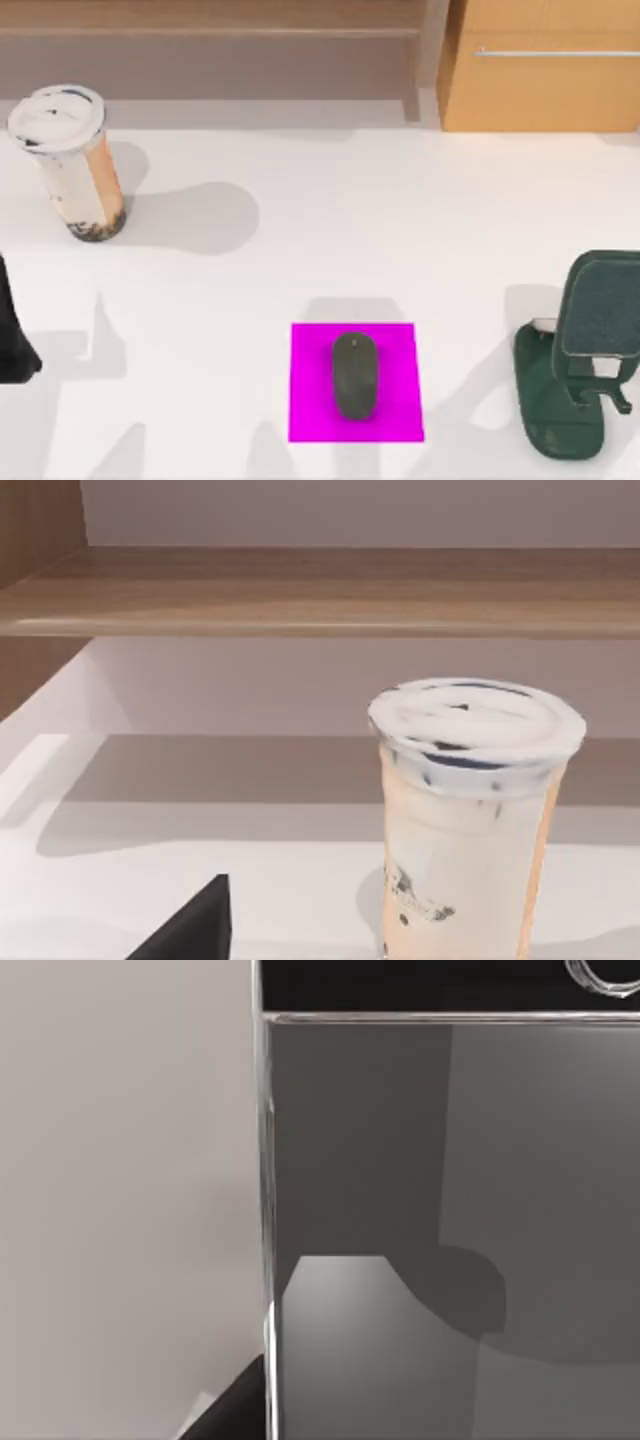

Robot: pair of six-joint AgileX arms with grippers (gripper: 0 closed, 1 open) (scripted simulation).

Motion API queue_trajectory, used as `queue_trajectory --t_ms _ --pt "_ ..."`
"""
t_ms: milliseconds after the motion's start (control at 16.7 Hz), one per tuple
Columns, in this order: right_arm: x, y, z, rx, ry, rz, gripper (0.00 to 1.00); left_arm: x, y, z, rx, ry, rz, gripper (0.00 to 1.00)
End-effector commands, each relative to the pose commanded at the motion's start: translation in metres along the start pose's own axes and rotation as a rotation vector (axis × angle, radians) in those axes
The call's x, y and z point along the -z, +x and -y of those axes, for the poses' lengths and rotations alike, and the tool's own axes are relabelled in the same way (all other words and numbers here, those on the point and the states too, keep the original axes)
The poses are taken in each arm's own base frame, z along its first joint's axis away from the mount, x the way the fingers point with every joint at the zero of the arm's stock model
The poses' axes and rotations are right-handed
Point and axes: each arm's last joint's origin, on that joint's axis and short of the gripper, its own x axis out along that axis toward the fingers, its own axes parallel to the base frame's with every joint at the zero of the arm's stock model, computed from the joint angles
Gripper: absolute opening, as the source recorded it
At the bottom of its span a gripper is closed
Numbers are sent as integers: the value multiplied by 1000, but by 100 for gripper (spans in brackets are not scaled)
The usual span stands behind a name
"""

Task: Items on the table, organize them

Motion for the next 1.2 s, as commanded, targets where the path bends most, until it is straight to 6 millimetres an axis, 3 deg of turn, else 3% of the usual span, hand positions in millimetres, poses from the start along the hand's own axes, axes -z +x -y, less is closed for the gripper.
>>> queue_trajectory --t_ms 180,660,960,1080,1200 --pt "0 0 0 0 0 0 0 0 0 0 0 0 0 100" --pt "0 -34 -1 0 2 9 0 0 0 0 0 0 0 100" --pt "0 -33 -1 -2 3 6 0 0 0 0 0 0 0 100" --pt "-4 -44 -13 29 4 21 0 0 0 0 0 0 0 100" --pt "-10 -70 -42 96 8 64 0 0 0 0 0 0 0 100"
